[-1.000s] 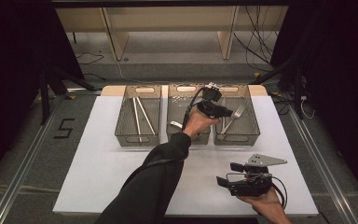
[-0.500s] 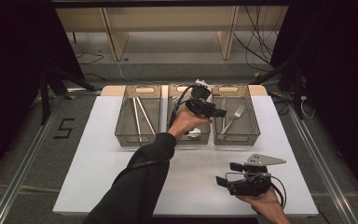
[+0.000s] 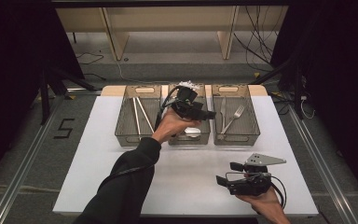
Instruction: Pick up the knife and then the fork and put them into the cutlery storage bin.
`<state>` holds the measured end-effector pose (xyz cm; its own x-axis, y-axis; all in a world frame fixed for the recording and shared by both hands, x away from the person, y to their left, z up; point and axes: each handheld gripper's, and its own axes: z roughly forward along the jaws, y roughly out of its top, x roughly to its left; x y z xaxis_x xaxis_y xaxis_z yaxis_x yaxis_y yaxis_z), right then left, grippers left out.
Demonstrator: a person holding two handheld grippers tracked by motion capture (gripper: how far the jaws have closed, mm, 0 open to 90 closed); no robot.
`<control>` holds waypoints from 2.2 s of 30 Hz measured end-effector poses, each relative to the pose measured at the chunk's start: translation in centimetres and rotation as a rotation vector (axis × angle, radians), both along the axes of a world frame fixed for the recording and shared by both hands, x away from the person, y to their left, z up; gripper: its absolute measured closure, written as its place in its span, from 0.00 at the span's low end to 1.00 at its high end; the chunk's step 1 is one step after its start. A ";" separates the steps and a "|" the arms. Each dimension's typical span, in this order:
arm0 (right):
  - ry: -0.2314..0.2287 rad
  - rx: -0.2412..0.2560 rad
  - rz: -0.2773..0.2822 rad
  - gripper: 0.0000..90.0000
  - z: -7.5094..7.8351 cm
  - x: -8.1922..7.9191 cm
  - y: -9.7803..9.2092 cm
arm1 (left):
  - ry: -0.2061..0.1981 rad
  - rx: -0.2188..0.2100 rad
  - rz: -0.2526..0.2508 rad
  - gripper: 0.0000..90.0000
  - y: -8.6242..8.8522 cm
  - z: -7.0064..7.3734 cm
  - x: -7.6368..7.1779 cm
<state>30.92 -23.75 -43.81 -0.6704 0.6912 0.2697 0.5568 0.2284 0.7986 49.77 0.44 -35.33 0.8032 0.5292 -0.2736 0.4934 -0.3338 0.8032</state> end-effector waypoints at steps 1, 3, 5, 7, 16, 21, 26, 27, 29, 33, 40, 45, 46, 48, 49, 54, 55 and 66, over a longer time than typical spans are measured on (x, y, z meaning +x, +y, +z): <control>0.000 0.000 0.000 0.21 0.0 0.0 0.0 | -0.003 -0.007 0.003 0.29 0.2 0.0 -0.1; -0.002 0.001 -0.001 0.21 0.0 0.0 0.0 | -0.001 -0.007 0.004 0.28 0.6 0.0 -0.3; -0.003 0.000 -0.002 0.21 0.0 0.0 0.0 | -0.005 -0.010 0.005 0.26 0.9 0.0 -0.6; -0.007 0.000 -0.002 0.21 0.0 0.0 0.0 | -0.008 -0.017 0.006 0.25 1.3 0.0 -0.8; -0.007 0.002 -0.005 0.21 -0.1 0.0 -0.1 | -0.026 -0.027 0.018 0.23 3.3 -0.2 -2.2; -0.001 0.004 -0.006 0.21 -0.1 0.0 -0.2 | -0.035 -0.038 0.025 0.23 4.7 -0.5 -3.2; -0.007 0.004 -0.005 0.21 -0.1 0.1 -0.2 | -0.038 -0.052 0.038 0.22 6.1 -0.9 -4.2; -0.008 0.004 -0.005 0.21 -0.1 0.1 -0.2 | -0.039 -0.053 0.039 0.22 6.5 -1.0 -4.4; -0.005 0.005 -0.008 0.21 -0.1 0.1 -0.2 | -0.041 -0.061 0.044 0.22 7.0 -1.3 -4.8; -0.007 0.004 -0.006 0.21 -0.2 0.2 -0.2 | -0.046 -0.068 0.052 0.22 8.0 -1.7 -5.6; -0.011 0.004 -0.008 0.21 -0.2 0.2 -0.2 | -0.050 -0.081 0.066 0.22 9.7 -2.6 -6.9; -0.010 0.006 -0.011 0.21 -0.1 0.1 -0.1 | -0.062 -0.080 0.076 0.22 10.6 -3.2 -7.7; -0.014 0.005 -0.011 0.21 -0.1 0.0 -0.1 | -0.063 -0.086 0.074 0.22 10.8 -3.2 -7.9; -0.022 0.006 -0.011 0.21 0.0 0.0 -0.1 | -0.071 -0.092 0.071 0.22 11.0 -3.2 -8.4; -0.024 0.006 -0.011 0.21 0.0 0.0 -0.2 | -0.077 -0.088 0.068 0.22 11.2 -3.3 -8.6; -0.024 0.004 -0.014 0.21 0.0 0.0 0.0 | -0.087 -0.090 0.069 0.21 11.8 -3.6 -9.6; -0.021 0.003 -0.013 0.21 0.0 0.0 0.0 | -0.087 -0.091 0.069 0.21 11.9 -3.7 -9.8; -0.033 0.003 -0.017 0.21 -0.1 0.0 -0.1 | -0.097 -0.109 0.089 0.21 13.7 -4.4 -11.4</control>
<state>30.87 -23.86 -43.86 -0.6672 0.7017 0.2501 0.5340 0.2164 0.8173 38.33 14.17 -39.71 0.7800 0.5707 -0.2568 0.4358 -0.2007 0.8774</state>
